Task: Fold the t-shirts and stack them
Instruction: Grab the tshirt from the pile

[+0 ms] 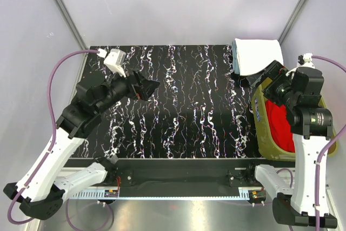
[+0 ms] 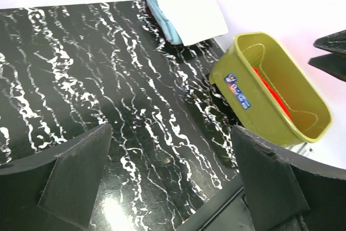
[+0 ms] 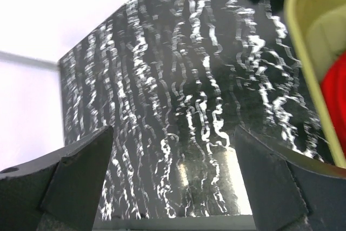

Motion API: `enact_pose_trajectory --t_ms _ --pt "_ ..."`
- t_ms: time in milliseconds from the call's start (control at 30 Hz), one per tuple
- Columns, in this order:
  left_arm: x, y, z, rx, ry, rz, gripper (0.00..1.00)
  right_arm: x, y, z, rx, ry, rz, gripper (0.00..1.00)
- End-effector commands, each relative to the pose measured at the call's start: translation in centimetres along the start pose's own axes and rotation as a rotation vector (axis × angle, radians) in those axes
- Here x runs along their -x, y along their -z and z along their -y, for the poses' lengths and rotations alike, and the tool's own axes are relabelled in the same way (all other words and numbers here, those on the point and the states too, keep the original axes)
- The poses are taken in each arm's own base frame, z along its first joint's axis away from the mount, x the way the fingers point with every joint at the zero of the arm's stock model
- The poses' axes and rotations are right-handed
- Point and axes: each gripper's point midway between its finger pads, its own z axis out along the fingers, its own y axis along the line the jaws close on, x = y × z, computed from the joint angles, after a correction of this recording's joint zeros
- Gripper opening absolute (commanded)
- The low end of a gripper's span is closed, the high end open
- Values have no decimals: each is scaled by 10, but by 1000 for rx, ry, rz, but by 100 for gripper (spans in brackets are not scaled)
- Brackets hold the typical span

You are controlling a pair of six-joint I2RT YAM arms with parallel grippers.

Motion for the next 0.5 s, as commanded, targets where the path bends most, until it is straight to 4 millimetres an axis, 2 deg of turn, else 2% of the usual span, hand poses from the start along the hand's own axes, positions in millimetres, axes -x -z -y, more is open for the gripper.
enact_pose_trajectory --t_ms 0,33,67,167,233,300,333,367,433,467 --pt "7 5 -11 58 -28 30 99 21 3 14 -116 -38 90 100" --pt "5 5 -14 74 -32 24 99 23 5 24 -179 -73 105 100" --pt "3 7 -17 93 -32 10 99 36 7 38 -271 -87 169 100" --pt "-1 10 -17 99 -23 -12 99 53 12 59 -411 -142 258 100" --pt "-5 12 -16 93 -19 -23 99 72 17 59 -441 -150 334 100" --pt "-7 16 -16 89 -13 -26 99 90 15 72 -556 -127 379 100" --pt "-11 16 -17 88 -12 -36 99 106 22 69 -579 -131 423 100" --pt "-11 19 -14 74 -6 -34 99 116 14 87 -691 -133 433 100" --pt "-16 20 -13 66 -4 -44 99 126 11 99 -763 -140 414 100" --pt "-15 23 -12 59 -4 -42 99 123 -7 111 -805 -153 356 100"
